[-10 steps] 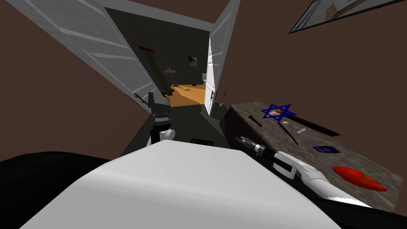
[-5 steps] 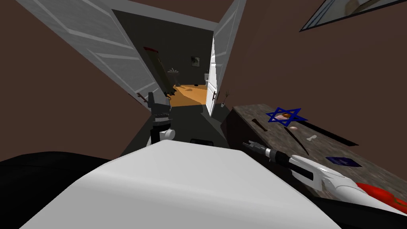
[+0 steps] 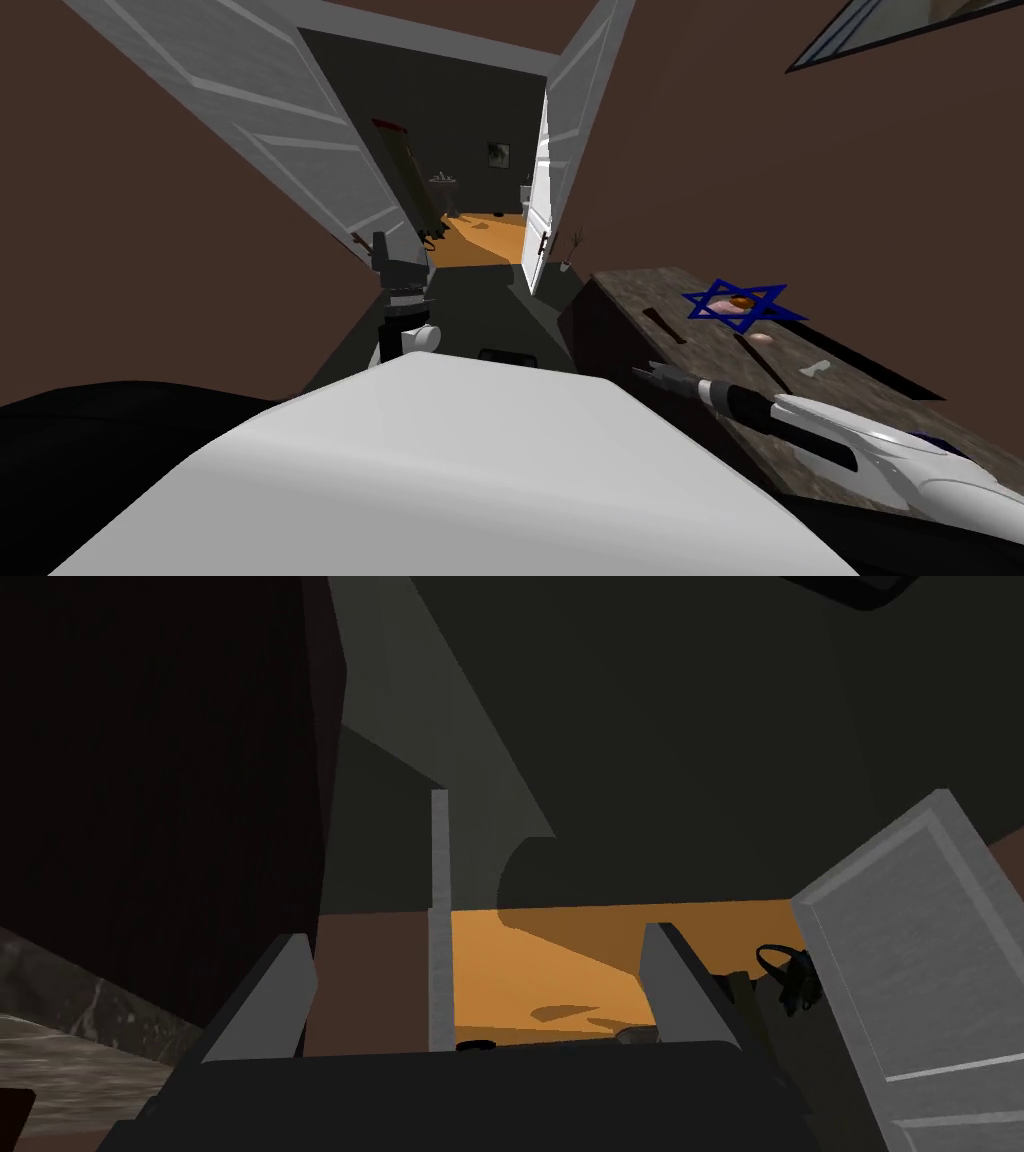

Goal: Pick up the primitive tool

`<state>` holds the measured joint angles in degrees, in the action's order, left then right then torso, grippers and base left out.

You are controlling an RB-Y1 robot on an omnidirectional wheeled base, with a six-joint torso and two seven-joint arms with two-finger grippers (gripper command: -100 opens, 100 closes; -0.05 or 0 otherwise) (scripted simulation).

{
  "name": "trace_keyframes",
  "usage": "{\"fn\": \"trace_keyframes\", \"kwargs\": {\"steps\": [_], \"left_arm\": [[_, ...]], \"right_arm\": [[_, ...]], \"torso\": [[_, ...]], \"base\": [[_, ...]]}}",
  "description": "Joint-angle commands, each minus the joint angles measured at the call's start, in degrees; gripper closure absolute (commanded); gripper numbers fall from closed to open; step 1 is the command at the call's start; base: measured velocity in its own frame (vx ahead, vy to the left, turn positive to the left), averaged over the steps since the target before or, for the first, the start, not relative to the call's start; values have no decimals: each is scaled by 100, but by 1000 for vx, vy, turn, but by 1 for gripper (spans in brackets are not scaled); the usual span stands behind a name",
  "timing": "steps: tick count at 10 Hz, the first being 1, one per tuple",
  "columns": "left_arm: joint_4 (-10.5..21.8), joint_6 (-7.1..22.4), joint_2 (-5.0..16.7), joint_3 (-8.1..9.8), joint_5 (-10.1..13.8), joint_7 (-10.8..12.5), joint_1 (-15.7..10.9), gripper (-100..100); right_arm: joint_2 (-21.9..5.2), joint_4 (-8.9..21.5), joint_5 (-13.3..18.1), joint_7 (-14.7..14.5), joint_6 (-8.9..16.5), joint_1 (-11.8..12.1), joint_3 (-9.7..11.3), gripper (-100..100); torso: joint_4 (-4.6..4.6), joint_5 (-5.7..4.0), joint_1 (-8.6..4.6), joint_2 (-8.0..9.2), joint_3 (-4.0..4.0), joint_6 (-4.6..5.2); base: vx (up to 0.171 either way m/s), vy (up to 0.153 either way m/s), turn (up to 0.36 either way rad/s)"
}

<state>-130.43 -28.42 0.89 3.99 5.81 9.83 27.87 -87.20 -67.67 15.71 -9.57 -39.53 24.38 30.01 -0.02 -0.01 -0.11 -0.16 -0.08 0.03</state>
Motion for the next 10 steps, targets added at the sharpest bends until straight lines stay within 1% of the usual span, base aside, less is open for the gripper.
{"fn": "trace_keyframes", "kwargs": {"steps": [1, 2, 3, 4, 5, 6, 7, 8, 10], "left_arm": [[0, 0, 0, 0, 0, 0, 0, 0], [0, 0, 0, 0, 0, 0, 1, 0], [0, 0, 0, 1, 0, 0, 1, 0], [0, 0, 0, 0, 0, 0, 1, 0], [0, 0, 0, 0, 0, 0, 0, 0], [0, 0, 1, 1, 0, 0, 1, 0], [0, 0, 1, 1, 0, 0, 1, 0], [0, 0, 0, 1, 0, 0, 1, 0], [0, 0, 0, 1, 0, 0, 1, 0]], "right_arm": [[-286, 286, 100, 12, -96, 1, 223, -100], [-368, 295, 100, 12, -96, 1, 223, -100], [-368, 367, 100, 12, -96, 1, 223, -100], [-587, 560, 161, 40, -147, 6, 364, -100], [-736, 724, 215, 76, -194, 14, 495, -100], [-779, 724, 215, 76, -194, 14, 495, -100], [-948, 860, 264, 118, -234, 25, 614, -100], [-948, 860, 264, 118, -234, 25, 614, -100], [-1200, 1039, 339, 223, -300, 56, 811, -100]], "torso": [[0, 0, 0, 0, 0, 0], [-3, -2, -13, -15, -8, 1], [-5, -5, -8, -17, -11, 1], [-2, -3, 0, -5, -4, 4], [-2, -2, -4, -9, -5, 0], [-6, -6, -24, -28, -16, 2], [-7, -7, -22, -25, -16, 1], [-5, -5, -16, -19, -12, 1], [-4, -6, -15, -15, -9, 2]], "base": [[114, -62, 170], [103, -42, 73], [60, -10, 5], [81, -32, 103], [155, -93, 144], [122, -86, 50], [96, -64, 87], [71, -55, 52], [127, -84, 87]]}}
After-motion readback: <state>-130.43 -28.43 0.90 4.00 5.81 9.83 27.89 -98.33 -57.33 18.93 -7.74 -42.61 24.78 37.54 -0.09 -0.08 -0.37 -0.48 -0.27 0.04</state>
